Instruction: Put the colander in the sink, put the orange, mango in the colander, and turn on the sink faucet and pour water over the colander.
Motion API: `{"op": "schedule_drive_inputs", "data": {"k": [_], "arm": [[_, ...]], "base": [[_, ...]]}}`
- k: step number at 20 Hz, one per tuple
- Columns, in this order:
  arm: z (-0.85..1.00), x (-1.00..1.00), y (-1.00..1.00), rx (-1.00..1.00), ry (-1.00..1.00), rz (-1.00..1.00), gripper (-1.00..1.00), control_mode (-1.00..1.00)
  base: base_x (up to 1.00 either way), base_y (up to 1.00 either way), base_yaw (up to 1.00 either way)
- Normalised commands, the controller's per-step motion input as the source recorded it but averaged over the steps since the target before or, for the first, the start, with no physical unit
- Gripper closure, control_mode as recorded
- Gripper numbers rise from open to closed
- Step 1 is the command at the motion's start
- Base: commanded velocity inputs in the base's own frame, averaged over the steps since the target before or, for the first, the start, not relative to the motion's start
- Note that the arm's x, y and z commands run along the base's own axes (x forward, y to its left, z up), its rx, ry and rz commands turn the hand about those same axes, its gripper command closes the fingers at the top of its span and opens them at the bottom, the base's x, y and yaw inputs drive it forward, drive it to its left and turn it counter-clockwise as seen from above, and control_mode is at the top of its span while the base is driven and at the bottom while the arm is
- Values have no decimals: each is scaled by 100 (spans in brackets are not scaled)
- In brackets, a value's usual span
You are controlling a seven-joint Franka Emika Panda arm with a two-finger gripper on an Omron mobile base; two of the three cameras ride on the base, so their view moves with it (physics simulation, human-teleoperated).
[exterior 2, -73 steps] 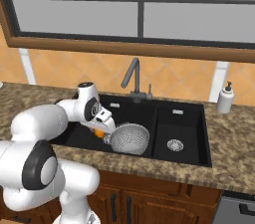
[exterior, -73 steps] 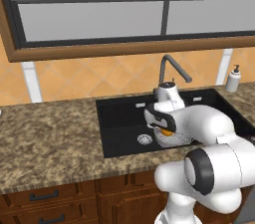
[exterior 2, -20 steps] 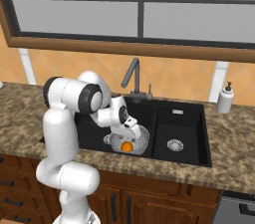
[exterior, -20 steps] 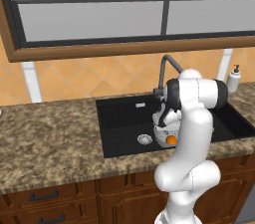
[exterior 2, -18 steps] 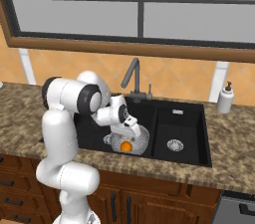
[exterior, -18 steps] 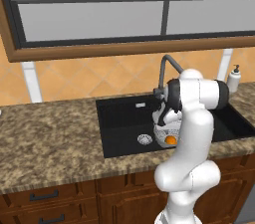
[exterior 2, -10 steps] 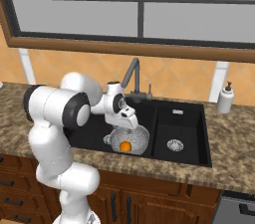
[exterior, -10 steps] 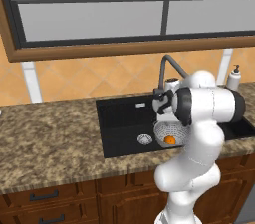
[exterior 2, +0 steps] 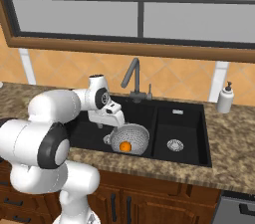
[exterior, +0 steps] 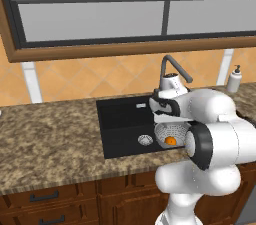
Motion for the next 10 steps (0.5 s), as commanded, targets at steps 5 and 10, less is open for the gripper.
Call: {"op": "schedule_drive_inputs", "data": {"k": [5,10], "arm": [[49,-55,44,0,0,0,-100,-100],[42,-75,22,3,0,-2,-100,-100]], "base": [[0,0,0],[0,0,0]]}}
